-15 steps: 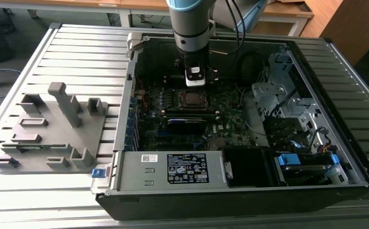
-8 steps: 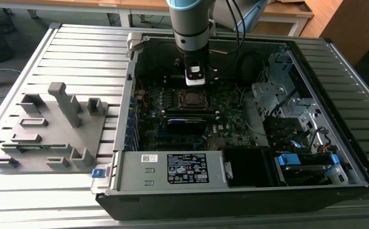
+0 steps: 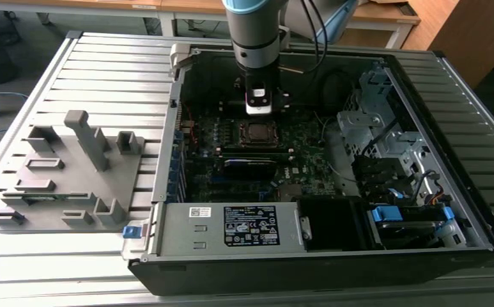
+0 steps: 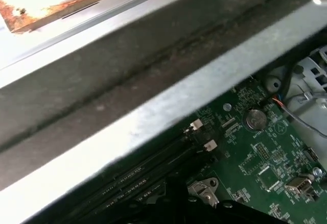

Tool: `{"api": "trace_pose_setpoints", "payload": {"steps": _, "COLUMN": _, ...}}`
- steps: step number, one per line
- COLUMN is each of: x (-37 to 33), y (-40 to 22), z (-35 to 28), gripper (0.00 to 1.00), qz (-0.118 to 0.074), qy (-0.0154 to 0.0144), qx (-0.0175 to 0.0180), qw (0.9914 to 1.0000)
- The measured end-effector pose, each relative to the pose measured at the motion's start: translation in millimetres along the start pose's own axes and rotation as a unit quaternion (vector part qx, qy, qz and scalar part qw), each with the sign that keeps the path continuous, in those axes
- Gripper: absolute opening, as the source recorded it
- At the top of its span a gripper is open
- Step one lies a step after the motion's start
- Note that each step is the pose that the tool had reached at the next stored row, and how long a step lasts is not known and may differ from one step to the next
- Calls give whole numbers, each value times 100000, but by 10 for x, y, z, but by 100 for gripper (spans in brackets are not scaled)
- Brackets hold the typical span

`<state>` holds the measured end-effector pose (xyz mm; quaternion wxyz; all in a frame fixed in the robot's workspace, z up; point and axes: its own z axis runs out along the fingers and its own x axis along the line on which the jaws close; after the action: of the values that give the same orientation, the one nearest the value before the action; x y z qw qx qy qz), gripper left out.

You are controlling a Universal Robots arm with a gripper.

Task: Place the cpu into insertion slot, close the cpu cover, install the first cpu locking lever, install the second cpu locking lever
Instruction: 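Install the first cpu locking lever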

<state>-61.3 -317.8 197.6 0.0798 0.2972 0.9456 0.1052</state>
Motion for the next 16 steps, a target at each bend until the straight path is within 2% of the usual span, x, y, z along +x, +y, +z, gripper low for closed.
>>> {"api": "trace_pose_setpoints", "payload": {"steps": 4, "x": 13, "y": 15, "z": 4, "gripper": 11, "qz": 659, "qy": -174, "qx": 67, "qw": 99998}}
{"api": "trace_pose_setpoints", "payload": {"steps": 16, "x": 20, "y": 31, "z": 30, "gripper": 11, "qz": 681, "qy": -177, "qx": 61, "qw": 99998}}
